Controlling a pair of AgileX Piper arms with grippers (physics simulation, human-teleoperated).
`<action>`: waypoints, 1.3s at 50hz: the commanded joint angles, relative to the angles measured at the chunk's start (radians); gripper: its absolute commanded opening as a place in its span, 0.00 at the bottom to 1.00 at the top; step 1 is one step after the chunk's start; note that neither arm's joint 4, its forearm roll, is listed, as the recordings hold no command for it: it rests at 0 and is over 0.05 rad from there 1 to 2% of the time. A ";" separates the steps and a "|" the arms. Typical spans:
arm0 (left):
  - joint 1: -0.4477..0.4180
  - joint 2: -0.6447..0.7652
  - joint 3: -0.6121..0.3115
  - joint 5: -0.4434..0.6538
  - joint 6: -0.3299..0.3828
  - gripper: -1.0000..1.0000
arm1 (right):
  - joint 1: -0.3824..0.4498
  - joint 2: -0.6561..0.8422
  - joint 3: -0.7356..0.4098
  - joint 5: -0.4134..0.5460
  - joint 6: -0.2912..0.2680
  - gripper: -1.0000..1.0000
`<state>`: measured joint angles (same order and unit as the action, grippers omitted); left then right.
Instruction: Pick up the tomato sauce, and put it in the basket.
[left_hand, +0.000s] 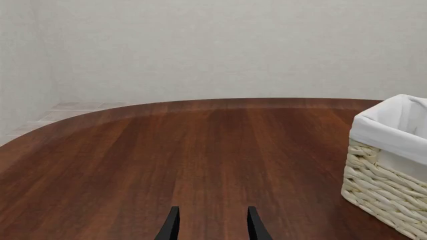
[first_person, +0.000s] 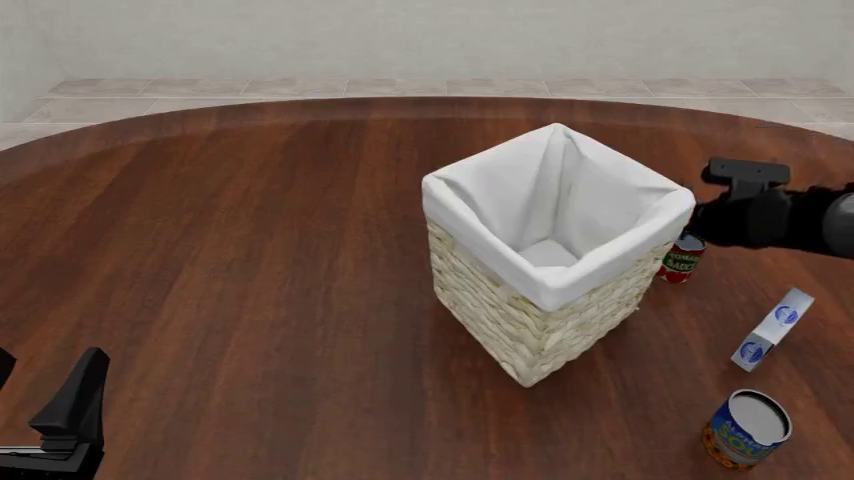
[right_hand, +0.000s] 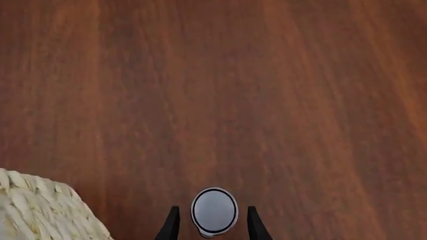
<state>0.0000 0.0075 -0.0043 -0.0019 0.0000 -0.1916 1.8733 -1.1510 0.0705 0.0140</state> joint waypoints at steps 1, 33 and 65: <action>0.000 0.000 0.000 0.000 0.000 1.00 | -0.007 0.022 -0.003 -0.005 -0.009 1.00; 0.000 0.000 0.000 0.000 0.000 1.00 | -0.009 0.072 0.003 -0.026 -0.022 1.00; 0.000 0.000 0.000 0.000 0.000 1.00 | 0.004 0.113 0.009 -0.040 -0.020 1.00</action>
<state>0.0000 0.0075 -0.0043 -0.0019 0.0000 -0.1910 1.9773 -1.1443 0.0326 -0.0044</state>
